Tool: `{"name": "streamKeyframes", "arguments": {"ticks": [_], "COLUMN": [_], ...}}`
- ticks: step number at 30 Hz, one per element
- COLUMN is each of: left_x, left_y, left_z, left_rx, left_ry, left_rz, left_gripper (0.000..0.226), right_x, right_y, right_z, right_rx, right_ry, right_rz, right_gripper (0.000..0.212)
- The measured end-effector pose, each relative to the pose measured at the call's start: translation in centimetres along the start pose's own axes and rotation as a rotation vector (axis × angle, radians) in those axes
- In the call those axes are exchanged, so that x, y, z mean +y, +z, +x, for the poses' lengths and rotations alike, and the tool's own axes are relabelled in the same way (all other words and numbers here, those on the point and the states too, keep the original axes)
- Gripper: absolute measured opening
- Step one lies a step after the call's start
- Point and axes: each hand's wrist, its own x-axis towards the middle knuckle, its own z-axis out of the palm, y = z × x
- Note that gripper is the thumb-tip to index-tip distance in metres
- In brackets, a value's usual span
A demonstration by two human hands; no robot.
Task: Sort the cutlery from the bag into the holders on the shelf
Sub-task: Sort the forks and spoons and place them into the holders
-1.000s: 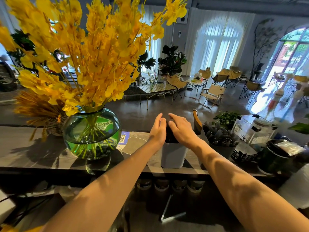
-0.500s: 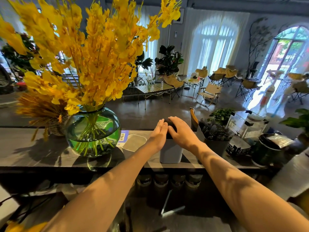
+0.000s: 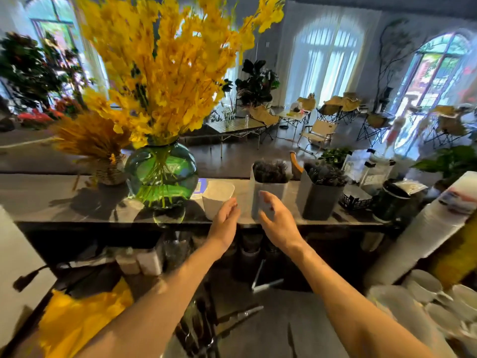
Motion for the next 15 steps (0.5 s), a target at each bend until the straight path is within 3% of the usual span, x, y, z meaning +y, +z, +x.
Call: {"name": "streamKeyframes", "arguments": {"ticks": [7, 15], "left_x": [-7.5, -16.5], "left_y": [-4.8, -10.6], "left_z": [-7.6, -16.1], "left_rx": [0.016, 0.132], "left_ry": [-0.135, -0.327], "left_rz": [0.053, 0.181], "left_gripper": [0.041, 0.032], "right_x": [0.7, 3.7], "right_y": [6.9, 14.9], "right_z": [-8.0, -16.0], "right_rx": [-0.126, -0.322], "right_ry": [0.128, 0.283], "right_rz": [0.106, 0.090], "right_gripper": [0.049, 0.046]}}
